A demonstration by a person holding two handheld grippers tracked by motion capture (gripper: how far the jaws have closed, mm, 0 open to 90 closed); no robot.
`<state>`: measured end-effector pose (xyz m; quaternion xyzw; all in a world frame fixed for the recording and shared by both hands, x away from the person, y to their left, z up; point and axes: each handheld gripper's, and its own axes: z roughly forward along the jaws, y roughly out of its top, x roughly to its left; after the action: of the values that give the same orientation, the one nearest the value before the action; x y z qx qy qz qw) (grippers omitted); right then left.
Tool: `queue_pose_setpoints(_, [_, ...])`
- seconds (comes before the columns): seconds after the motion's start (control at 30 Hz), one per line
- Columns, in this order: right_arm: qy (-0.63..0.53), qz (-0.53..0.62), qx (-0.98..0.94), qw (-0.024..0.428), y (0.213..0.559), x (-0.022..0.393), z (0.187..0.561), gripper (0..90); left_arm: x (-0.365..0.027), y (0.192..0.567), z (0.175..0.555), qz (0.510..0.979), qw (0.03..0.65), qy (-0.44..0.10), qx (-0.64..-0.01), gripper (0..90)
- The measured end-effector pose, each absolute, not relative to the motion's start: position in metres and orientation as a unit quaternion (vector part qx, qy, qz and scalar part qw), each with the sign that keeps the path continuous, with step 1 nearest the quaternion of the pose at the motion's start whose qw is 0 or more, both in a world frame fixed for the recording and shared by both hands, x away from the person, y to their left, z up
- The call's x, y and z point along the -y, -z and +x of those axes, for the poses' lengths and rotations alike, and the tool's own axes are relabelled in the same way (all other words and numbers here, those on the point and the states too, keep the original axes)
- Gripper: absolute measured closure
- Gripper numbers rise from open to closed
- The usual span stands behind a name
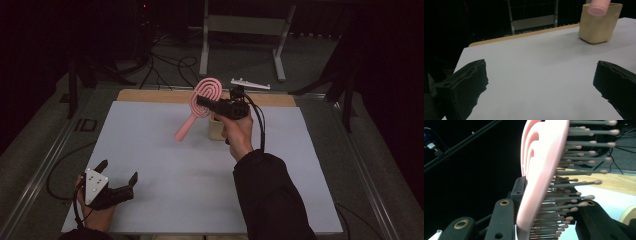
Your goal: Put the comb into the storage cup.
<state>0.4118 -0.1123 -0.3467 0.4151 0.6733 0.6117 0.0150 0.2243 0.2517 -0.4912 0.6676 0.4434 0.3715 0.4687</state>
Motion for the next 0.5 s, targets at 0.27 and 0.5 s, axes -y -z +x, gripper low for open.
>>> queue_pose_setpoints(0.27, [-0.604, 0.424, -0.675, 0.024, 0.345, 0.114, 0.421, 63.5, -0.251, 0.492, 0.225, 0.668, 0.467, -0.372, -0.443, 0.0])
queue_pose_setpoints(0.5, [-0.603, 0.422, -0.677, 0.018, 0.342, 0.111, 0.426, 63.5, -0.251, 0.492, 0.225, 0.668, 0.468, -0.373, -0.443, 0.0])
